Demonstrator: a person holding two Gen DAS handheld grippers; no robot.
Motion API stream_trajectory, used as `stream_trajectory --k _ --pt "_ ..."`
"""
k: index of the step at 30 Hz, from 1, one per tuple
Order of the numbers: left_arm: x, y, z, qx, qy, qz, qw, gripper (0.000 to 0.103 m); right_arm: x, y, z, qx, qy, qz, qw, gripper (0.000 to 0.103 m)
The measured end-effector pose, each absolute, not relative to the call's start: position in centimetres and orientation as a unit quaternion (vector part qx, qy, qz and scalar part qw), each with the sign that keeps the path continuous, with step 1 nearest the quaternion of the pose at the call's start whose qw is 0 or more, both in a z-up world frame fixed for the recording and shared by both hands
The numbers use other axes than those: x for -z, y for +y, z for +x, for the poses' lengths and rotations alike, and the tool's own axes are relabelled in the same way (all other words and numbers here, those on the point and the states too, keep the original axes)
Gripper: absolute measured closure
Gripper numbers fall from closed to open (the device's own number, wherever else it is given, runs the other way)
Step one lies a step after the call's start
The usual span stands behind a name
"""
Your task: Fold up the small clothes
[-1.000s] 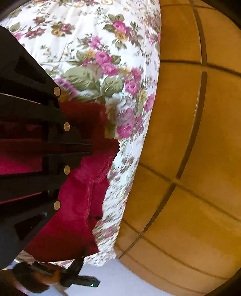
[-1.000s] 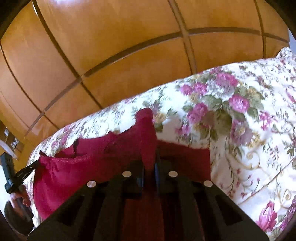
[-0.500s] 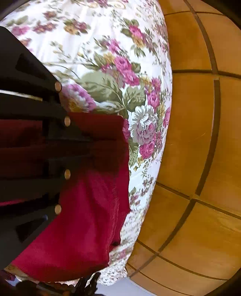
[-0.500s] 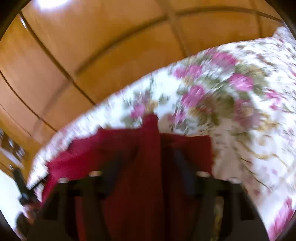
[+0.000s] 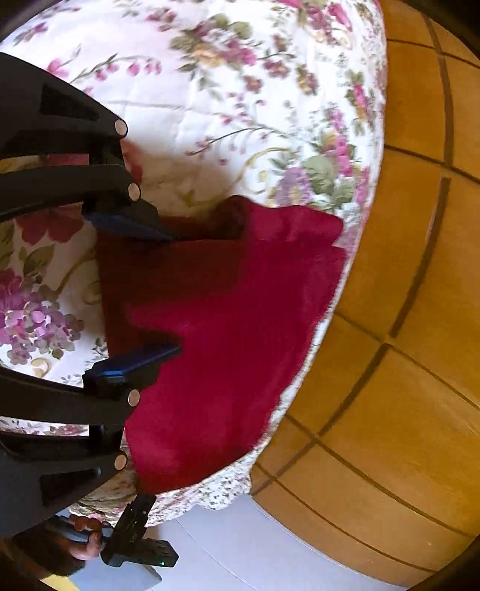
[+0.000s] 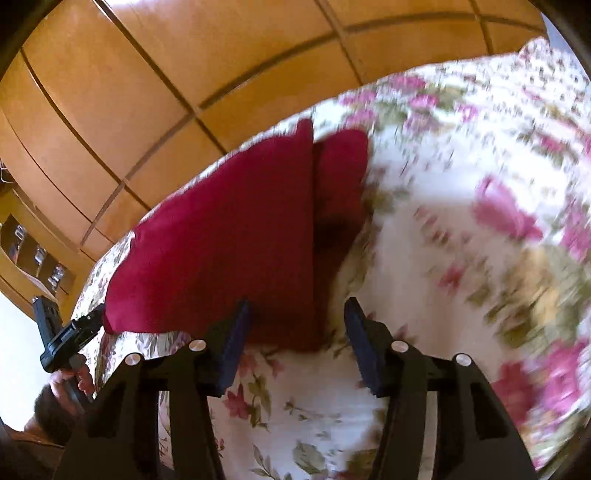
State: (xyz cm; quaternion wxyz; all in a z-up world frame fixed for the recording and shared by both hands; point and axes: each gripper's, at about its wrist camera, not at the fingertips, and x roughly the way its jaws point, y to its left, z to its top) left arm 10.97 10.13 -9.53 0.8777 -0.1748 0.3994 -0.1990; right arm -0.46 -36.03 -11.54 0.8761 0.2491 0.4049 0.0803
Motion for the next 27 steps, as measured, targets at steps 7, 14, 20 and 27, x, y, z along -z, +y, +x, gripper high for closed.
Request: stream_trajectory --k 7,14,20,27 --pt "8.3 10.0 11.6 0.185 0.411 -0.13 0.883 0.094 8.0 -37.0 -0.2 -0.072 0.382 0.226 0.893 0.095" --pt "10.2 10.5 11.2 0.175 0.426 -0.138 0.877 0.093 12.5 -36.9 -0.5 -0.042 0.416 0.239 0.876 0.093" --pt "7.3 10.5 9.7 0.139 0.383 -0.107 0.907 0.025 9.0 -36.6 -1.2 -0.003 0.377 0.2 0.904 0.052" --pt "3.4 6.6 12.3 0.162 0.349 -0.075 0.92 0.025 5.1 -31.2 5.2 -0.061 0.357 0.087 0.928 0.052"
